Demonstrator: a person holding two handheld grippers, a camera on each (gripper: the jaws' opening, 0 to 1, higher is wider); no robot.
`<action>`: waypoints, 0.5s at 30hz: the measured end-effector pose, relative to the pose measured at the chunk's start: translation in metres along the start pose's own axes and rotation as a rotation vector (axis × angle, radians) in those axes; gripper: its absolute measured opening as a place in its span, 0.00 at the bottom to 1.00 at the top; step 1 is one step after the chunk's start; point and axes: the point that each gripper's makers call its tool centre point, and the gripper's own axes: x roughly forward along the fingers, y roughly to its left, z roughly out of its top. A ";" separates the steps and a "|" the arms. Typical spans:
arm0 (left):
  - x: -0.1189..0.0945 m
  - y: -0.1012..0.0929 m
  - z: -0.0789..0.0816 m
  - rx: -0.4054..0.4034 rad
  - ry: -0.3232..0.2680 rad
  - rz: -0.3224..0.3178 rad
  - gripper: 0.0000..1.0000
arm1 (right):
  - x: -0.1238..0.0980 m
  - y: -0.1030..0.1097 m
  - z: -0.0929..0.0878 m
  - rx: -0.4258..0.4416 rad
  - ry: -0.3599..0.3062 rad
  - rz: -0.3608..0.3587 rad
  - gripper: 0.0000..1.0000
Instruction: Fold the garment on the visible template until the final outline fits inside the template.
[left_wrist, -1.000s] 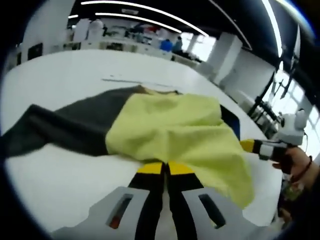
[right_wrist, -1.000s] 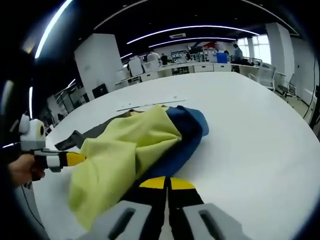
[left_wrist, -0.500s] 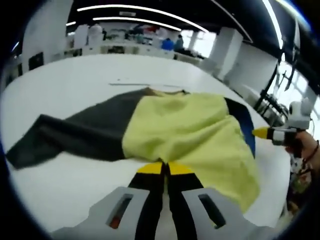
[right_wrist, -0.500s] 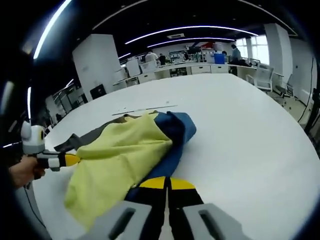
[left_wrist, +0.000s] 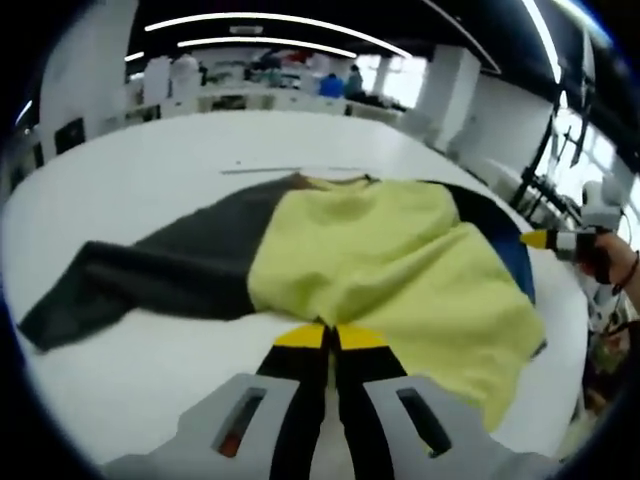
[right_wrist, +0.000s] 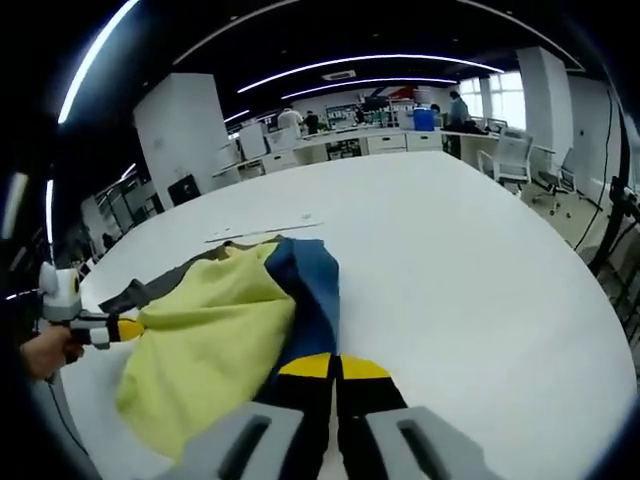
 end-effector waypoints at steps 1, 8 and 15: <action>0.000 0.000 0.000 0.002 -0.001 0.001 0.00 | 0.000 -0.002 0.000 -0.001 0.002 -0.003 0.00; -0.004 0.000 0.002 0.034 -0.001 0.002 0.00 | -0.002 -0.021 0.005 0.002 0.009 -0.032 0.00; -0.009 0.004 0.000 0.042 -0.001 0.012 0.00 | -0.004 -0.045 0.019 -0.018 0.008 -0.075 0.00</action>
